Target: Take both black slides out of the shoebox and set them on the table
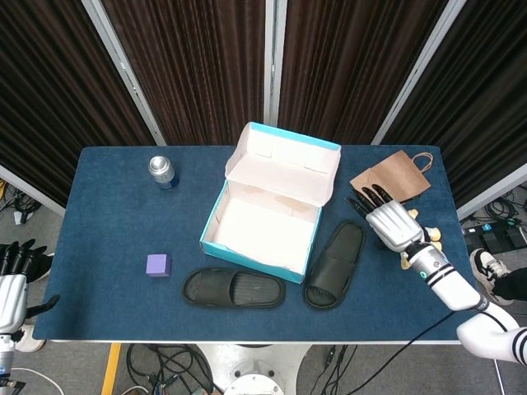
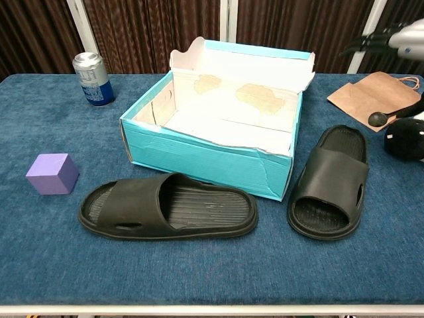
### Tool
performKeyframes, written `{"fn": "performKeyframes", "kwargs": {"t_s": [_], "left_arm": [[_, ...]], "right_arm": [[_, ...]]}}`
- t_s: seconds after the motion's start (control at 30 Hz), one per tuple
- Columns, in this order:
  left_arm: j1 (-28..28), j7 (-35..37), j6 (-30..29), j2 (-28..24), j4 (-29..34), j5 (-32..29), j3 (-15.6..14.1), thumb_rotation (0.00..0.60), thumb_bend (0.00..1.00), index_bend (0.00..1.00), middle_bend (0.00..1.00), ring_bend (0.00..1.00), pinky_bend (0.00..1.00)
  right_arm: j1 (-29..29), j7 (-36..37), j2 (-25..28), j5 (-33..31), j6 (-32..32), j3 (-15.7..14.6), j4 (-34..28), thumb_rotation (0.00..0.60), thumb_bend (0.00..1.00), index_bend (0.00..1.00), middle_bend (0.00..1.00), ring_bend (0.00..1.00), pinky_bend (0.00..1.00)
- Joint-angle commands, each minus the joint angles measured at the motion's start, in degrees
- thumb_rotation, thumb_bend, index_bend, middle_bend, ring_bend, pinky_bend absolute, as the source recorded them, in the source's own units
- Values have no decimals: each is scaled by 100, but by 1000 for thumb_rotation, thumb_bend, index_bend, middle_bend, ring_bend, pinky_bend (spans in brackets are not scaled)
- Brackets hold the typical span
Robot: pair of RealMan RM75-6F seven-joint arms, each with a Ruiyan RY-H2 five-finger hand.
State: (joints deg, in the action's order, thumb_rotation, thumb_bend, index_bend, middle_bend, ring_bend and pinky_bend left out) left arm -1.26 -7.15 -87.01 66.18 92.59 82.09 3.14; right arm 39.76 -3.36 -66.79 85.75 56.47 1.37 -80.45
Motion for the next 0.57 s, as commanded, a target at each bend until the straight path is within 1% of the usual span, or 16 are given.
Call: {"fn": "performKeyframes", "kwargs": {"t_s": [0.03, 0.07, 0.13, 0.23, 0.33, 0.43, 0.57], "left_arm": [[-12, 30, 0, 32, -43, 17, 3, 600, 0, 174, 74, 3, 22], [-17, 41, -6, 50, -67, 27, 7, 600, 0, 174, 74, 3, 22], [-26, 51, -23, 93, -123, 45, 17, 600, 0, 174, 74, 3, 22], [-45, 55, -26, 151, -182, 60, 27, 600, 0, 174, 74, 3, 22], [-65, 14, -28, 199, -221, 82, 30, 600, 0, 174, 74, 3, 22], [-95, -39, -42, 218, -222, 144, 32, 600, 0, 174, 74, 3, 22], [-139, -42, -61, 226, -224, 251, 30, 600, 0, 174, 74, 3, 22]], "right_arm": [[-760, 588, 241, -164, 1205, 180, -382, 600, 99, 42, 139, 49, 110], [-926, 568, 265, -217, 1410, 174, -407, 600, 131, 69, 160, 72, 144], [-1323, 530, 352, -360, 1838, 134, -543, 600, 152, 90, 152, 75, 155], [-1925, 649, 485, -459, 2447, 5, -795, 600, 151, 79, 102, 31, 135], [-2440, 846, 570, -445, 2983, -112, -940, 600, 151, 45, 61, 1, 100], [-2738, 1076, 620, -328, 3255, -192, -970, 600, 152, 37, 51, 0, 75], [-2822, 1328, 652, -163, 3232, -209, -903, 600, 154, 36, 50, 0, 61]]}}
